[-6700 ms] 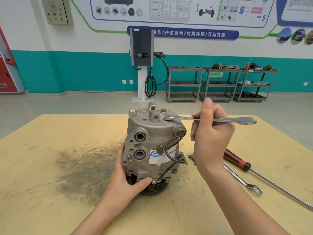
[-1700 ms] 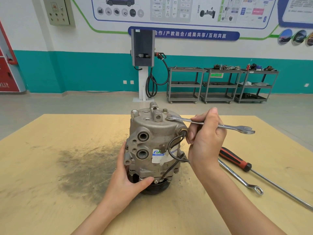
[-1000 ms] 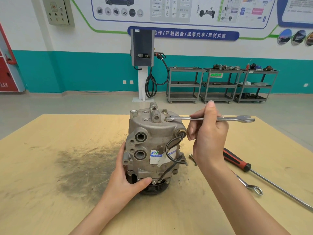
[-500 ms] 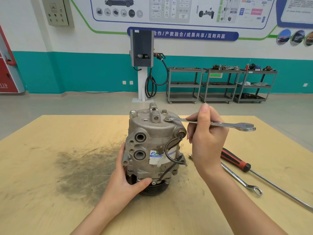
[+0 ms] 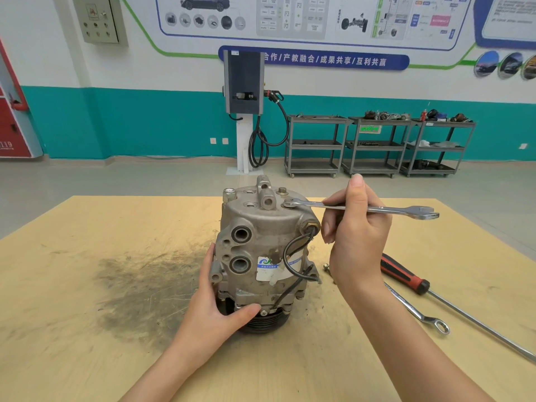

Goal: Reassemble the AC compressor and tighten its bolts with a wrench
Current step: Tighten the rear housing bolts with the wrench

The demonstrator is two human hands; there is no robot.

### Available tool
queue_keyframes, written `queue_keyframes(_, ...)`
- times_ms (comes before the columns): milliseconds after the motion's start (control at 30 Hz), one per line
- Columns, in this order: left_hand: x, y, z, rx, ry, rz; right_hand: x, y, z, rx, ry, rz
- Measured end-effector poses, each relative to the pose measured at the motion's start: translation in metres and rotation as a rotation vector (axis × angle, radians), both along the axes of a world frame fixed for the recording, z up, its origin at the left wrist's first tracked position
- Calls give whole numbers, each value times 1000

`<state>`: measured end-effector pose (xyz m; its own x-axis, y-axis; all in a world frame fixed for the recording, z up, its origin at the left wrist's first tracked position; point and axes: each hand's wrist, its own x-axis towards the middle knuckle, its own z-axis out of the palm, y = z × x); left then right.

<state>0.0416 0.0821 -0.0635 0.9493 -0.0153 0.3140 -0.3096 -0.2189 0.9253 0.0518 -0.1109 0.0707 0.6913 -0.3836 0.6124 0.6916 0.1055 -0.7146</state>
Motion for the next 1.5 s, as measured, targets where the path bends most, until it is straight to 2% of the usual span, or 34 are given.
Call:
queue_keyframes(333, 0, 1, 0, -3, -10, -7, -5, 1, 0, -60, -58, -12)
queue_keyframes(600, 0, 0, 0, -6, -9, -17, 8, -4, -1, 158, 134, 159)
queue_keyframes(900, 0, 0, 0, -11, -6, -16, -7, 1, 1, -93, -75, -16)
queue_keyframes(1267, 0, 1, 0, 2, -5, -11, -6, -1, 2, -110, -74, -58)
queue_keyframes(1500, -2, 1, 2, 1, 9, -11, -1, -6, 10, 5, 15, 2)
